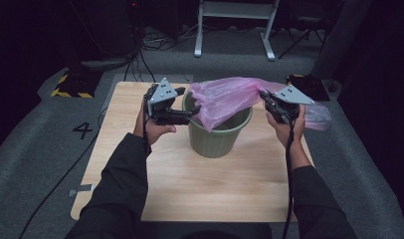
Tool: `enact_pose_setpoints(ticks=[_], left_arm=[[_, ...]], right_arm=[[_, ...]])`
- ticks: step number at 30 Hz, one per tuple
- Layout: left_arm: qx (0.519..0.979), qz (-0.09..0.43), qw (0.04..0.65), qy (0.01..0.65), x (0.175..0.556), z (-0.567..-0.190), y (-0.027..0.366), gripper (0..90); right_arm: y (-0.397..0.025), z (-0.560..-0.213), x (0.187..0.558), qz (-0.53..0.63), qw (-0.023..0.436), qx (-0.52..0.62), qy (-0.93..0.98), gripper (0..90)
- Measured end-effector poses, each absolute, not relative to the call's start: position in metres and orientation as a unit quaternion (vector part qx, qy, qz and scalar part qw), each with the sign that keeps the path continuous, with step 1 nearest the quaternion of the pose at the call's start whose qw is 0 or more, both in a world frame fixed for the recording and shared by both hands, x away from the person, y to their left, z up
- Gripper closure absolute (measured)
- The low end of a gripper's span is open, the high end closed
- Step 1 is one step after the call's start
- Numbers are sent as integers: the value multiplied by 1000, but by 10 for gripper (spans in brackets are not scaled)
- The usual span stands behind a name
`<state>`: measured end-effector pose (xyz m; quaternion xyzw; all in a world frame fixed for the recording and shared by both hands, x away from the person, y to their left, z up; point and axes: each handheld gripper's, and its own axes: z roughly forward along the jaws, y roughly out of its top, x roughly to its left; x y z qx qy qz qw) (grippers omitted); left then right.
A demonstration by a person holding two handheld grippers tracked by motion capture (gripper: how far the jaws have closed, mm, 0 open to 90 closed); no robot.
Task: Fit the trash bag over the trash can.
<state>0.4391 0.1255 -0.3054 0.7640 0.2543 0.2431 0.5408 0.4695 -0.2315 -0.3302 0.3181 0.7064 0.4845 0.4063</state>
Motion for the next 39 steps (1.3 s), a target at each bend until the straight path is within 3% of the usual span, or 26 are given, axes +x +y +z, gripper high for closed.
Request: enact_pose_setpoints(ticks=[7,12,18,20,22,26,31,39], left_arm=[[776,245,518,264,455,-309,111,275],[794,233,501,253,464,-317,104,553],[815,226,478,236,467,-322,93,650],[821,230,468,232,467,-322,90,633],[819,235,464,242,466,-321,88,524],[819,237,465,238,463,-319,85,429],[825,241,456,230,463,-319,80,475],[817,230,475,233,462,-318,84,433]], right_arm=[[-239,-333,465,489,398,297,717,876],[-242,-330,460,496,389,280,724,876],[-236,-327,456,494,388,253,736,874],[-233,-326,454,490,389,245,741,873],[-228,-324,453,489,389,238,743,871],[-221,-321,450,490,384,230,748,869],[-216,-318,446,474,396,228,753,874],[-230,-316,451,435,431,275,742,877]])
